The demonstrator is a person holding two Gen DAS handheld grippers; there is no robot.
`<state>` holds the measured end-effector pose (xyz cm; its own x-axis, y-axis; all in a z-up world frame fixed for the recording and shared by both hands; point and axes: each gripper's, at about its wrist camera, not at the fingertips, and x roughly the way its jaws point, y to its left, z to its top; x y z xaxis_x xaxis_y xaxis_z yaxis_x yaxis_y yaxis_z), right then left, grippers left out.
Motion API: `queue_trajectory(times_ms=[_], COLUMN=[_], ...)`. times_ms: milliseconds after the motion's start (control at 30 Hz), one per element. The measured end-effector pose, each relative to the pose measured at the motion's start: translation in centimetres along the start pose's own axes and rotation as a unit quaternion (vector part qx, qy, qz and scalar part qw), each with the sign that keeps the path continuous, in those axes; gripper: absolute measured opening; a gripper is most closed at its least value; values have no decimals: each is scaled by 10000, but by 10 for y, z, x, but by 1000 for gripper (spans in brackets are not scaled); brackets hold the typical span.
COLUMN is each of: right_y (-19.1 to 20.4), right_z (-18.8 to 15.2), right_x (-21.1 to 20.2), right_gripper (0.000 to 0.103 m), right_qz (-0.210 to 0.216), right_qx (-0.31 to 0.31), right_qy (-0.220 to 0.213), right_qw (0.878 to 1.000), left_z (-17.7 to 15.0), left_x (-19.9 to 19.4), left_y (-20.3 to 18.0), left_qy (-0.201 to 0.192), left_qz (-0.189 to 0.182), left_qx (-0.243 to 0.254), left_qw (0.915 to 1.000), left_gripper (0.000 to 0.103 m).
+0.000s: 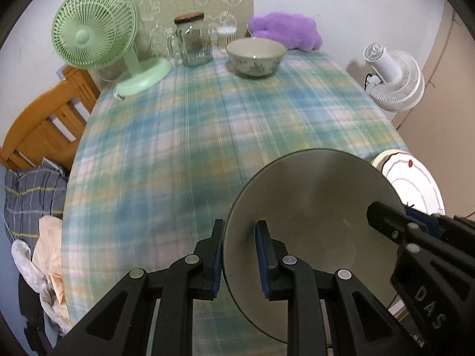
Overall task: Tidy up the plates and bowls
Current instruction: 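Lower the bowl onto the table beside the plate stack and open both grippers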
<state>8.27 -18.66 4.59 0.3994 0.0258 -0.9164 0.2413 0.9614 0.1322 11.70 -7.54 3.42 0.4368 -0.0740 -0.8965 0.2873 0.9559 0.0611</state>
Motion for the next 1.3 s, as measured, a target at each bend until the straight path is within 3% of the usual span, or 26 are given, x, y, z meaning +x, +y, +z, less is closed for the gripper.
queue_trajectory(times_ms=[433, 900, 1033, 1133, 1200, 1267, 1300], right_y=[5, 16, 15, 12, 11, 11, 11], right_z=[-4, -4, -10, -14, -18, -21, -22], right_x=[25, 34, 36, 35, 32, 28, 26], right_gripper=[17, 18, 19, 20, 21, 29, 37], right_qz=[67, -447, -458, -397, -371, -348, -328], right_qx=[-125, -343, -282, -132, -64, -1, 46], right_qy=[241, -36, 6, 93, 126, 117, 101], right_qw=[9996, 9984, 9986, 9991, 9992, 9993, 9994], left_z=[-10, -13, -18, -22, -23, -23, -22], left_x=[22, 32, 34, 36, 33, 27, 23], left_y=[5, 5, 4, 4, 10, 16, 19], left_qy=[199, 57, 236, 340, 321, 256, 208], left_qz=[182, 155, -76, -44, -146, -260, -301], left_qx=[-86, 90, 177, 359, 334, 301, 279], left_qw=[9996, 9998, 9995, 9988, 9988, 9989, 9989], left_gripper=[18, 21, 41, 55, 60, 66, 73])
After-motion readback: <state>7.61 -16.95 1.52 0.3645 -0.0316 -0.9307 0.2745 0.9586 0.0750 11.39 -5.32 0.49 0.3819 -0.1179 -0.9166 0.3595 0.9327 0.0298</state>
